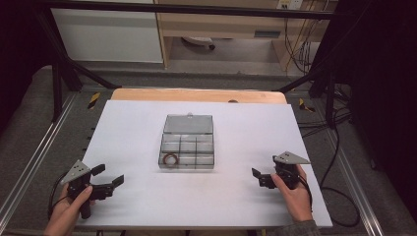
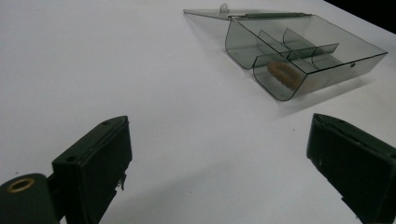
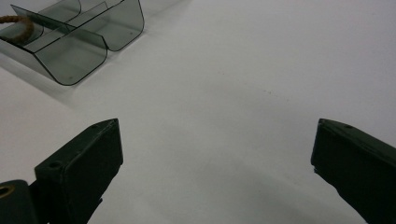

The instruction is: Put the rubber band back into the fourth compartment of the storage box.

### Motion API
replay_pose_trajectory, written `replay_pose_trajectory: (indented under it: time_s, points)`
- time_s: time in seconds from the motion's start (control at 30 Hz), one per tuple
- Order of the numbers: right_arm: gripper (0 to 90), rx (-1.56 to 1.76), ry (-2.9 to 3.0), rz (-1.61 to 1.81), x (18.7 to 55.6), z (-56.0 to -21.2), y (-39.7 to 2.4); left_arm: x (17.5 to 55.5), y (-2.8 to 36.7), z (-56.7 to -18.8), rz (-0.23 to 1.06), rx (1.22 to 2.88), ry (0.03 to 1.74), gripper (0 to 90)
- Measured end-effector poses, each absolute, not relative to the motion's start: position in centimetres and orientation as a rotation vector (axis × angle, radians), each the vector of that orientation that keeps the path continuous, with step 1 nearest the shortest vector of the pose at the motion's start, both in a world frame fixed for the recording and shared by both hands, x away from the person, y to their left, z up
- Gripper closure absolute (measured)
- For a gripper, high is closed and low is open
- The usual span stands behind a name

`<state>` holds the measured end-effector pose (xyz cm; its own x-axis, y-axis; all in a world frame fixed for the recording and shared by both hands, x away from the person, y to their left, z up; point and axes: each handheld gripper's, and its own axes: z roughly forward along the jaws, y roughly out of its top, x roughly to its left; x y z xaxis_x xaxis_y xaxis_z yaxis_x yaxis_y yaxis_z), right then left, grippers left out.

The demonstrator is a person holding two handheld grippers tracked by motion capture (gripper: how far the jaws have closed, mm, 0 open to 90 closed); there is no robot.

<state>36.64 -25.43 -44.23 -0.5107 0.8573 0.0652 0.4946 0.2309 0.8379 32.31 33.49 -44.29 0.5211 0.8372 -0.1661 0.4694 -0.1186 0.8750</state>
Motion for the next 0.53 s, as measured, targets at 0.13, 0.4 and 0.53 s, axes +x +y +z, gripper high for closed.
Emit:
replay_pose_trajectory:
  time_s: [0.13,0.4,0.53]
  points:
    - [2.6,1.238,2.108,1.181,36.7,-44.3,-25.4,32.4,32.9,-44.6,0.45,1.797,1.093,6.2]
    - [2.6,1.261,2.138,1.13,36.9,-44.8,-25.1,32.4,31.6,-44.9,0.44,1.862,1.08,6.1]
    - [2.7,1.3,2.141,1.071,37.1,-45.1,-25.0,32.4,30.9,-44.8,0.445,1.878,1.072,6.1]
